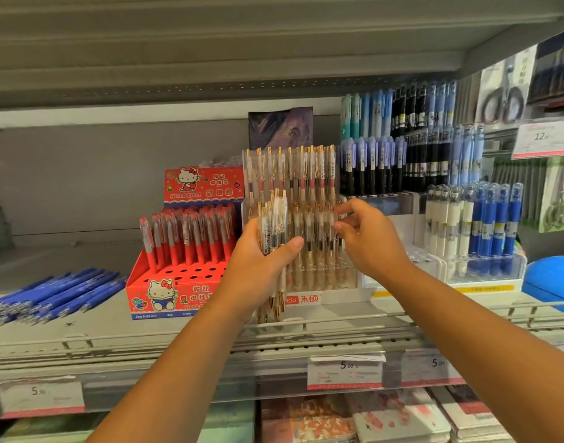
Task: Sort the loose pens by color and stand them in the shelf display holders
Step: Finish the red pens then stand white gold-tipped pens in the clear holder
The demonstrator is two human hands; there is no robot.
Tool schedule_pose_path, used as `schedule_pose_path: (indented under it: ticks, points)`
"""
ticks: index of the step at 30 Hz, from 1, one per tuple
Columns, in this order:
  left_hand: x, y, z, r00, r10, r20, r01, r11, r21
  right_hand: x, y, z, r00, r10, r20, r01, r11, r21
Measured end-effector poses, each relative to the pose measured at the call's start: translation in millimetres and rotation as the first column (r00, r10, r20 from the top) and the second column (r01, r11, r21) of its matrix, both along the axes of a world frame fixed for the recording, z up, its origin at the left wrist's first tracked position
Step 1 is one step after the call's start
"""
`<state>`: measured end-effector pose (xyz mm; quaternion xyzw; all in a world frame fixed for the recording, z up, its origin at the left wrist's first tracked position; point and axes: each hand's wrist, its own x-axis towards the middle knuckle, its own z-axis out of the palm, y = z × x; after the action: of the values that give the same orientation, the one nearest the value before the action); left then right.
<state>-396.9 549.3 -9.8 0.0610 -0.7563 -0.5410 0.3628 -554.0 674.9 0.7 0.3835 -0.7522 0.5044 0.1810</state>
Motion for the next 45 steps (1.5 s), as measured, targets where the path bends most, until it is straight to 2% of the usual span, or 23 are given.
schedule_pose_path:
  ticks: [3, 6, 7, 9, 10, 12, 14, 16, 20, 25, 29, 34, 36, 39, 42, 45]
  points:
    - [1, 0, 0, 1.000, 0.009, -0.002, -0.009, 1.000, -0.021, 3, 2, 1, 1.000, -0.017, -0.010, 0.017, 1.000, 0.004]
    - [2, 1, 0, 1.000, 0.015, -0.017, -0.015, 1.000, -0.026, 10, 5, 1, 0.972, -0.140, -0.189, 0.147, 0.989, 0.027]
    - [2, 1, 1, 1.000, 0.014, -0.020, -0.014, 1.000, -0.026, 15, 5, 3, 0.956, -0.164, -0.244, 0.169, 0.986, 0.000]
    - [3, 1, 1, 1.000, 0.003, -0.025, -0.003, 0.999, -0.034, 26, 5, 7, 0.949, -0.125, -0.290, 0.102, 0.990, -0.094]
    - [3, 1, 0, 1.000, -0.003, -0.026, 0.002, 0.999, -0.043, 32, 4, 10, 0.960, -0.059, -0.273, 0.022, 0.991, -0.136]
    - [2, 0, 0, 0.999, -0.022, -0.028, 0.020, 0.998, -0.063, 46, 1, 15, 0.976, 0.173, -0.129, -0.195, 0.963, -0.184]
    - [2, 0, 0, 0.998, -0.044, -0.040, 0.040, 0.996, -0.081, 58, -4, 19, 0.908, 0.415, 0.058, -0.393, 0.891, -0.225]
    - [2, 1, 1, 0.997, -0.053, -0.060, 0.048, 0.995, -0.084, 63, -8, 19, 0.843, 0.520, 0.136, -0.477, 0.841, -0.257]
    - [1, 1, 1, 0.994, -0.065, -0.087, 0.058, 0.995, -0.081, 64, -12, 21, 0.798, 0.551, 0.245, -0.472, 0.823, -0.315]
    - [0, 1, 1, 0.995, -0.073, -0.073, 0.065, 0.993, -0.103, 60, -11, 20, 0.673, 0.640, 0.370, -0.520, 0.765, -0.380]
    - [0, 3, 3, 0.995, -0.066, -0.081, 0.058, 0.994, -0.097, 57, -10, 20, 0.633, 0.668, 0.391, -0.556, 0.744, -0.370]
    - [-2, 1, 1, 0.995, -0.041, -0.091, 0.034, 0.996, -0.084, 46, -4, 22, 0.560, 0.735, 0.381, -0.564, 0.676, -0.474]
    - [-4, -2, -1, 0.997, -0.015, -0.082, 0.009, 0.997, -0.075, 40, 1, 25, 0.597, 0.708, 0.376, -0.514, 0.698, -0.498]
    - [-3, -3, -2, 0.997, 0.003, -0.071, -0.008, 0.998, -0.069, 29, 6, 29, 0.723, 0.604, 0.335, -0.409, 0.766, -0.497]
    - [-3, -3, -2, 0.997, -0.004, -0.075, 0.001, 0.999, -0.041, 18, 10, 26, 0.875, 0.421, 0.238, -0.275, 0.838, -0.471]
    - [-3, -4, -3, 0.997, -0.007, -0.078, 0.006, 1.000, -0.017, 8, 11, 20, 0.954, 0.260, 0.150, -0.157, 0.859, -0.487]
